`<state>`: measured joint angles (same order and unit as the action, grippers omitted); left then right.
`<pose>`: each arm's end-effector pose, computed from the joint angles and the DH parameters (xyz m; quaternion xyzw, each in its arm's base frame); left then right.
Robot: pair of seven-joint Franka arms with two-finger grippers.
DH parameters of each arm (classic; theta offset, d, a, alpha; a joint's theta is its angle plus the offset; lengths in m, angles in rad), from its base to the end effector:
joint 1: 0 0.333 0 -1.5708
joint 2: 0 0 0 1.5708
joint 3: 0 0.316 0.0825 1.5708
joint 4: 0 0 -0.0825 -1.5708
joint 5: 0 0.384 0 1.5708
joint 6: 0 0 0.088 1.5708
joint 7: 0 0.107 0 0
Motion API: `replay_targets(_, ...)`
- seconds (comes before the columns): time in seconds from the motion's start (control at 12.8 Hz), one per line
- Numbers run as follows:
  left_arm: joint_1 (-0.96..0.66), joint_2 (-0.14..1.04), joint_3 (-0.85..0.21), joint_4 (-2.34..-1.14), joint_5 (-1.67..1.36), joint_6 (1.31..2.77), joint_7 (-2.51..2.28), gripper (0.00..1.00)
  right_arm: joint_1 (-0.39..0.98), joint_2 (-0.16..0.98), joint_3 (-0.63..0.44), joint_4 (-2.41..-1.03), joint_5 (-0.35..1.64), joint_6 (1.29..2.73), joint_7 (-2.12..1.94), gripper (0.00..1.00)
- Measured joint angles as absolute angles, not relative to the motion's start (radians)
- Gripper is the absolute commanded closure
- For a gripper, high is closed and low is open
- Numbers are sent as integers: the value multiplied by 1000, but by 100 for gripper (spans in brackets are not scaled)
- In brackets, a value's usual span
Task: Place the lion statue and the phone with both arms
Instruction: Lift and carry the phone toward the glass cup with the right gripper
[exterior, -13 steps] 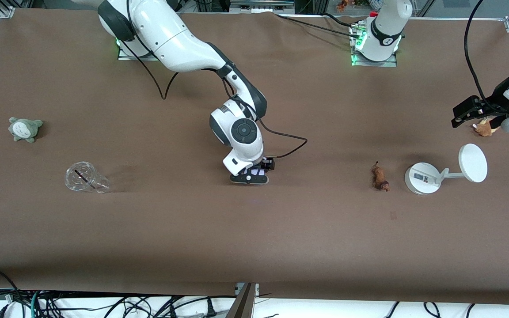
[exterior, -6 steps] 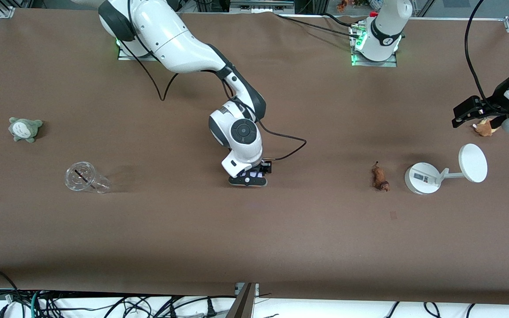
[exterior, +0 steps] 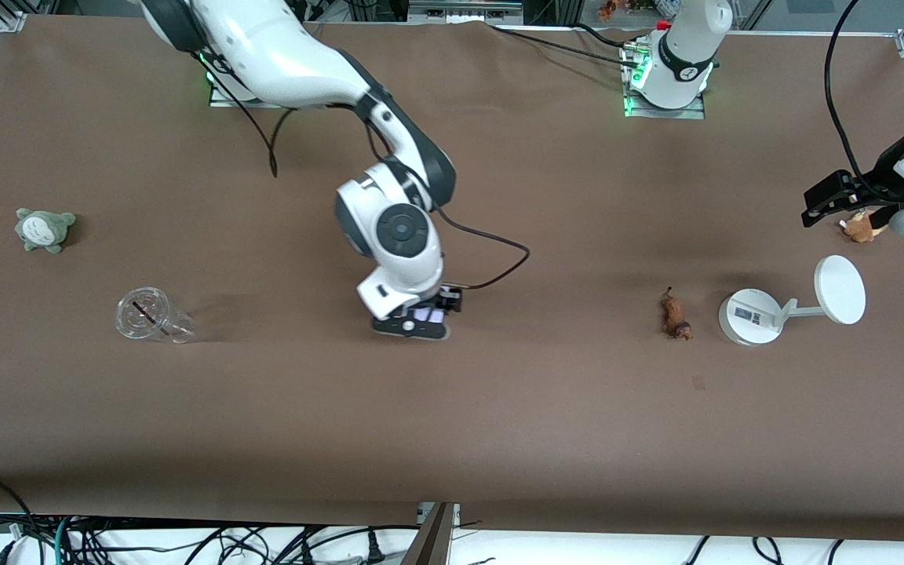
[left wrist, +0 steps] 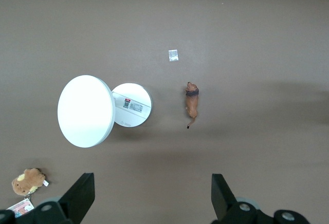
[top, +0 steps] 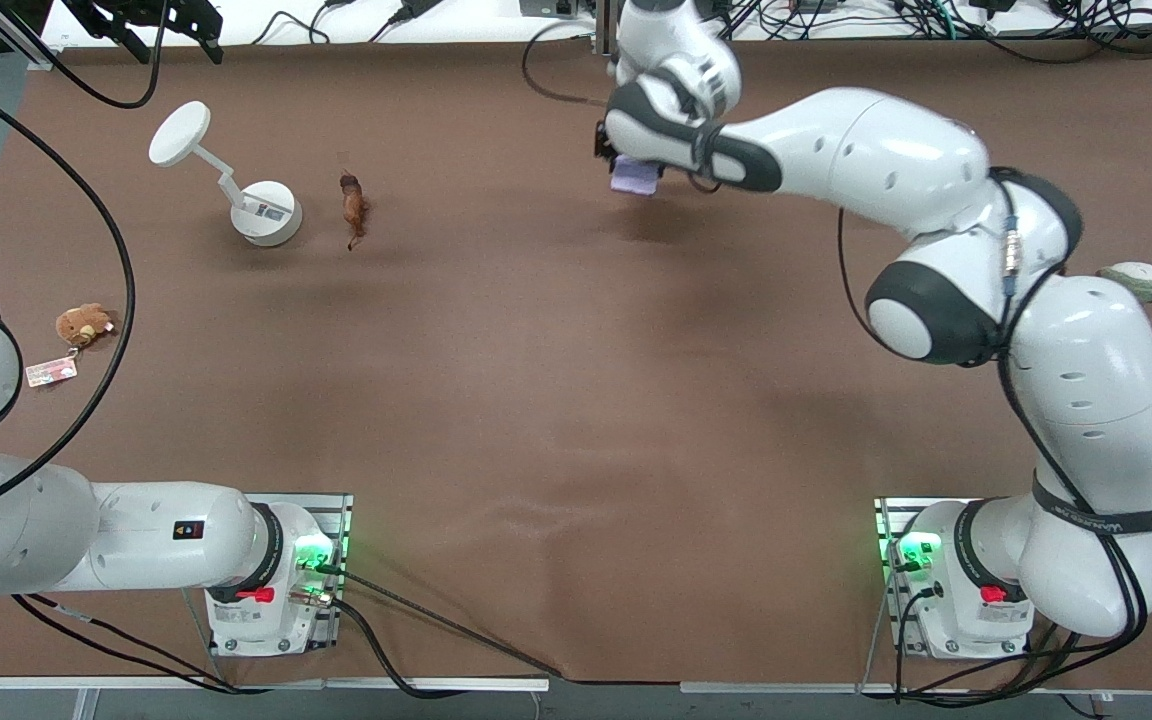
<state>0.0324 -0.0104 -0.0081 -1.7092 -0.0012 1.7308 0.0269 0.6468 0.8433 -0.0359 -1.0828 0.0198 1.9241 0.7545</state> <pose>0.5618 0.0135 0.5785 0.9999 -0.0012 0.0160 0.0001 0.6227 0.4485 0.3183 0.9976 -0.0692 0.0020 0.0037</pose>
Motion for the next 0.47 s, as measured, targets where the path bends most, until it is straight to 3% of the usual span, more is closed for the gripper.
replay_targets(0.47,32,-10,-9,-1709,0,1730,27,0,406,551,-45,-1083,74,1508,427,100)
